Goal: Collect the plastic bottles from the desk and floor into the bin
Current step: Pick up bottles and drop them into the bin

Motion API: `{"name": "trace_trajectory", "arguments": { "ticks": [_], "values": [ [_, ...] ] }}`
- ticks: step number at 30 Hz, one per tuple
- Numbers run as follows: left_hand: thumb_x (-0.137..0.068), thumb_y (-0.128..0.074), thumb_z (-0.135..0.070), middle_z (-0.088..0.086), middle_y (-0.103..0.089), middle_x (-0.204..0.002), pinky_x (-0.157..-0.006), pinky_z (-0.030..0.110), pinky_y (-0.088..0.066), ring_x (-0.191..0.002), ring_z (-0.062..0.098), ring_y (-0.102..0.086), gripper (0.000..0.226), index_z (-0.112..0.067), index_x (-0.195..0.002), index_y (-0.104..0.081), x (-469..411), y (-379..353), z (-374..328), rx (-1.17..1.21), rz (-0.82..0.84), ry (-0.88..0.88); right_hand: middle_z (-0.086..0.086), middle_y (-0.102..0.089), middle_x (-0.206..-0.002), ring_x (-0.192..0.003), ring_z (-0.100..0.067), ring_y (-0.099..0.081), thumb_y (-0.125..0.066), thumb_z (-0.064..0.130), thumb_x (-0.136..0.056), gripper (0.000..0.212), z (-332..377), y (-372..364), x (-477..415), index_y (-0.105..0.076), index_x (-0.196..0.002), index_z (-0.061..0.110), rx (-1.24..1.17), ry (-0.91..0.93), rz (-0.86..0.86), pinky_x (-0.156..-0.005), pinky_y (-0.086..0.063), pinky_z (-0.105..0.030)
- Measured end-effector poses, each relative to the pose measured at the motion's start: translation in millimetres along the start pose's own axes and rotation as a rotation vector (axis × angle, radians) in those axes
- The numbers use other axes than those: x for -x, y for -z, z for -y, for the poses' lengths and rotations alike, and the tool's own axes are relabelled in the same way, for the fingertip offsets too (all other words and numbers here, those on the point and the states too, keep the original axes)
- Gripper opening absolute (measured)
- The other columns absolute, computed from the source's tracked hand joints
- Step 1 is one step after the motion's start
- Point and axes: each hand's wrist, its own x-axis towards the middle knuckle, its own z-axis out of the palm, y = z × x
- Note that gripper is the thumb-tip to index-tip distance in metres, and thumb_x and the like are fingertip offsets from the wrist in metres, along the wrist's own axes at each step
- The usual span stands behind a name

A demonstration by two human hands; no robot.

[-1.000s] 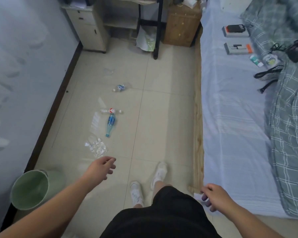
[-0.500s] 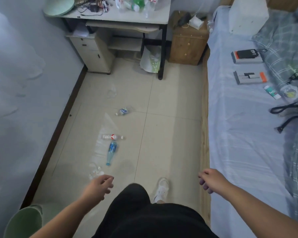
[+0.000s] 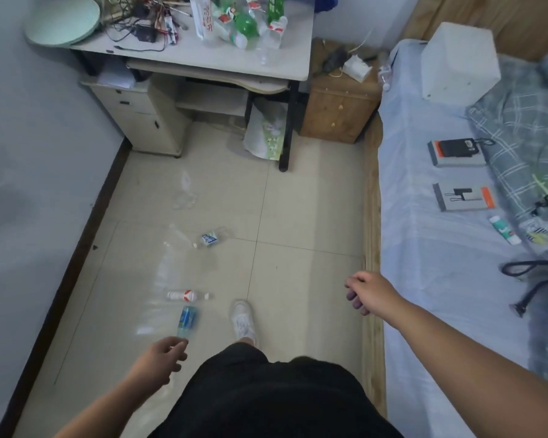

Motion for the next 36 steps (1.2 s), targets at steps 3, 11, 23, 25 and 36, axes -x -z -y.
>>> {"name": "trace_trajectory", "arguments": {
  "ticks": [3, 11, 23, 25, 36],
  "values": [
    [-0.103, -0.054, -0.026, 0.006, -0.074, -0.099, -0.064, 0.030, -0.049, -0.086, 0.025, -0.069, 0.016, -0.021, -0.107, -0.068, -31.6, 39.9, -73.0, -0.054, 0.000, -0.069, -0.011, -0.067, -0.080, -0.060, -0.020, -0.055, -0.052, 0.022, -0.099, 0.021, 13.7, 3.1, -13.6, -0.067, -0.098, 0.007, 0.019, -0.048, 0.008, -0.049, -0.044, -0.028],
    [-0.102, -0.055, -0.032, 0.004, -0.075, -0.100, -0.067, 0.032, -0.051, -0.084, 0.023, -0.069, 0.017, -0.023, -0.107, -0.069, -117.5, 110.9, -263.9, 0.030, -0.074, -0.211, -0.009, -0.072, -0.081, -0.061, -0.019, -0.063, -0.052, 0.028, -0.102, 0.024, 14.3, 27.5, -69.1, -0.068, -0.095, 0.011, 0.134, -0.217, 0.052, -0.058, -0.052, -0.031],
    [-0.103, -0.053, -0.030, 0.003, -0.073, -0.100, -0.068, 0.035, -0.055, -0.088, 0.025, -0.070, 0.017, -0.024, -0.111, -0.067, -180.9, 135.7, -395.7, 0.079, -0.199, -0.109, -0.010, -0.070, -0.084, -0.065, -0.020, -0.059, -0.051, 0.023, -0.100, 0.025, 201.9, 141.8, -218.1, -0.067, -0.102, 0.005, 0.211, -0.068, 0.102, -0.058, -0.046, -0.030],
    [-0.103, -0.055, -0.030, 0.003, -0.074, -0.099, -0.064, 0.032, -0.054, -0.085, 0.025, -0.070, 0.015, -0.024, -0.108, -0.067, -182.1, 132.2, -396.4, 0.067, -0.169, -0.077, -0.012, -0.069, -0.084, -0.069, -0.024, -0.061, -0.052, 0.021, -0.101, 0.023, 250.8, 159.6, -242.5, -0.067, -0.101, 0.004, 0.173, 0.009, 0.086, -0.063, -0.047, -0.034],
    [-0.097, -0.062, -0.025, -0.001, -0.077, -0.078, -0.050, 0.025, -0.042, -0.065, 0.019, -0.068, 0.013, -0.028, -0.097, -0.075, -298.3, 174.5, -444.6, 0.131, -0.138, -0.063, -0.008, -0.066, -0.068, -0.045, -0.016, -0.052, -0.057, 0.022, -0.095, 0.017, 458.1, 187.0, -365.5, -0.067, -0.088, 0.010, 0.069, 0.135, -0.006, -0.042, -0.037, -0.024]
  ]
}}
